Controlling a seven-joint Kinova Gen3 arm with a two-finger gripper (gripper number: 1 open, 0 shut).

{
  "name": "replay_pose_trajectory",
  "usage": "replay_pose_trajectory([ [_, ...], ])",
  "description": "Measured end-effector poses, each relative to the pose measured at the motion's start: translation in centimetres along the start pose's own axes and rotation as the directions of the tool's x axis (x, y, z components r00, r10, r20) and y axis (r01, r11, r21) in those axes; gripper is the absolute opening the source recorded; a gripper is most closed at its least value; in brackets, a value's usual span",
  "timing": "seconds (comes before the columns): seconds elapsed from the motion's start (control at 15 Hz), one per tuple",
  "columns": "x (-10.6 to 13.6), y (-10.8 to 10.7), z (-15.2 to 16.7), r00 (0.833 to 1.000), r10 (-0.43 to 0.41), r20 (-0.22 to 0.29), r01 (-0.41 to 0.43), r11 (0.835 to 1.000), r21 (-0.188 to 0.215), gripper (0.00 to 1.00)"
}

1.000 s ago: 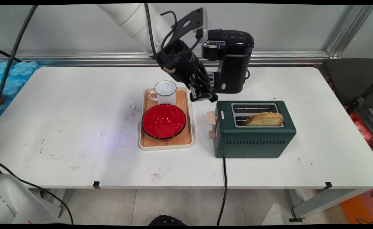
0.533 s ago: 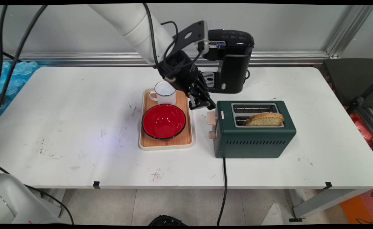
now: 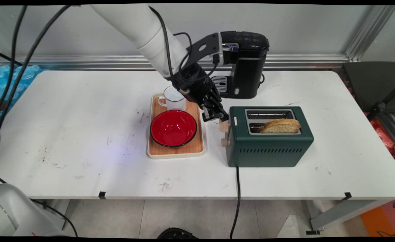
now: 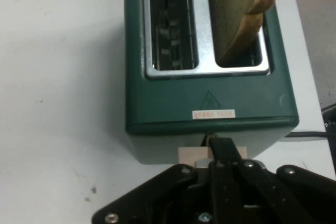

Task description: Press the toaster switch

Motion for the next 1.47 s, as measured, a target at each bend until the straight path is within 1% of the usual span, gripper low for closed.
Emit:
replay_pose_trajectory([
  [0.73, -0.9, -0.6, 2.6, 1.0, -0.019, 0.006, 0.019, 1.0, -0.003, 0.0],
  [1.47, -2.4, -0.2, 4.5, 0.999, -0.029, 0.023, 0.03, 0.999, -0.022, 0.0],
])
